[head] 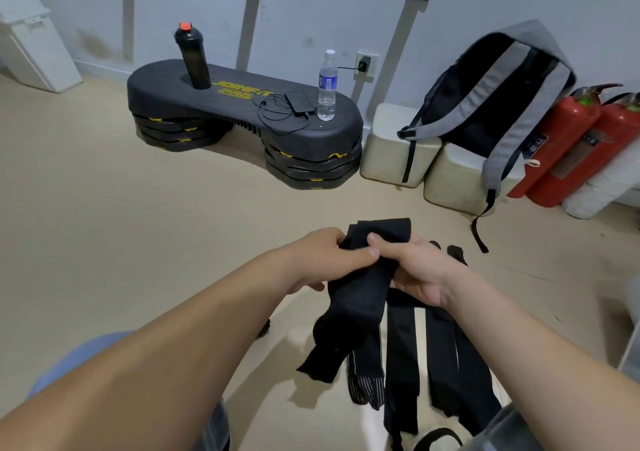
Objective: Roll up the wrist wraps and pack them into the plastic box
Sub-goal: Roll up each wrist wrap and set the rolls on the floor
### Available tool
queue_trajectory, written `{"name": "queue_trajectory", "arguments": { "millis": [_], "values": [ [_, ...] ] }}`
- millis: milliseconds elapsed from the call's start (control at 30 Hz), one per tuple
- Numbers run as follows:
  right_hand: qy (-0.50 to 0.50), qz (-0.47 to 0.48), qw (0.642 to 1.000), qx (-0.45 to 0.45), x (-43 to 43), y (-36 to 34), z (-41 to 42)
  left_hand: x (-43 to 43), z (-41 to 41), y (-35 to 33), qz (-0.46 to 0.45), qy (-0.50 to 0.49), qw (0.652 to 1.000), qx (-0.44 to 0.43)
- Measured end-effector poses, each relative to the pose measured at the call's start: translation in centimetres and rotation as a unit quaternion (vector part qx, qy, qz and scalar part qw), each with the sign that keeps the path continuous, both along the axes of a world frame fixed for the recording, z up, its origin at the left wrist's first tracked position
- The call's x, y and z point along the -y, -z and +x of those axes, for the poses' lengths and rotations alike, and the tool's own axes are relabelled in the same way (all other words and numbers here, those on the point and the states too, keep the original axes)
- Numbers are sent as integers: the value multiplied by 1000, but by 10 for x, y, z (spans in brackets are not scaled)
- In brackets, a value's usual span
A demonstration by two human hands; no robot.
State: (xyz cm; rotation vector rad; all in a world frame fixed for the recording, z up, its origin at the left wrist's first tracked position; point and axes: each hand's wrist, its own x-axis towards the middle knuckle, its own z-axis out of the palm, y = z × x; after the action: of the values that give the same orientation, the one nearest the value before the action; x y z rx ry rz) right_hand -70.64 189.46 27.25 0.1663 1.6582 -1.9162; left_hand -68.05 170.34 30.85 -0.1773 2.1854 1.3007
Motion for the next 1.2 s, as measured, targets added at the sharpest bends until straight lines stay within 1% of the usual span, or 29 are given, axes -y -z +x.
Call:
{"name": "queue_trajectory", "arguments": {
  "millis": [67, 133, 300, 433, 533, 667, 700, 767, 800, 833, 867, 900, 967, 1000, 1067, 1133, 1200],
  "values": [
    [50, 0, 999, 9, 0, -1, -3, 1, 4, 3, -42, 26, 999, 11],
    [86, -13, 996, 10, 0, -5, -5, 0, 6, 5, -46, 17, 999, 15],
    [139, -70, 987, 28, 0, -14, -9, -3, 1, 6, -9, -32, 999, -16],
    [152, -124, 978, 74, 0, -15, -12, -7, 1, 7, 47, -59, 997, 7],
    [146, -142, 976, 82, 4, -12, -13, -10, 0, 11, 80, -76, 994, 6],
    [132, -84, 986, 65, 4, -13, -16, -11, -4, 13, 129, -88, 988, -14],
    [126, -51, 990, 47, 2, -13, -17, -11, -4, 13, 139, -87, 986, -16],
    [94, 73, 993, -10, 0, -14, -18, -10, -3, 13, 155, -85, 984, -22],
    [68, 132, 989, -25, -1, -14, -17, -9, -3, 13, 163, -86, 983, -25],
    [41, 157, 987, -13, -2, -13, -16, -8, -3, 14, 175, -87, 980, -28],
    [13, 136, 990, 23, -1, -13, -14, -7, -3, 13, 188, -87, 978, -29],
    [-2, 85, 994, 68, 0, -14, -12, -7, -2, 11, 201, -84, 975, -29],
    [15, -30, 992, 124, 2, -20, -7, -6, -1, 8, 215, -68, 974, -27],
    [30, -65, 989, 132, 3, -23, -5, -5, 0, 7, 214, -59, 975, -25],
    [65, -90, 984, 139, 6, -25, -6, -4, 3, 7, 197, -42, 979, -15],
    [113, -79, 980, 142, 10, -26, -8, -4, 7, 8, 176, -13, 984, 2],
    [139, -60, 977, 149, 12, -26, -10, -6, 12, 11, 162, 7, 986, 26]
  ]
}}
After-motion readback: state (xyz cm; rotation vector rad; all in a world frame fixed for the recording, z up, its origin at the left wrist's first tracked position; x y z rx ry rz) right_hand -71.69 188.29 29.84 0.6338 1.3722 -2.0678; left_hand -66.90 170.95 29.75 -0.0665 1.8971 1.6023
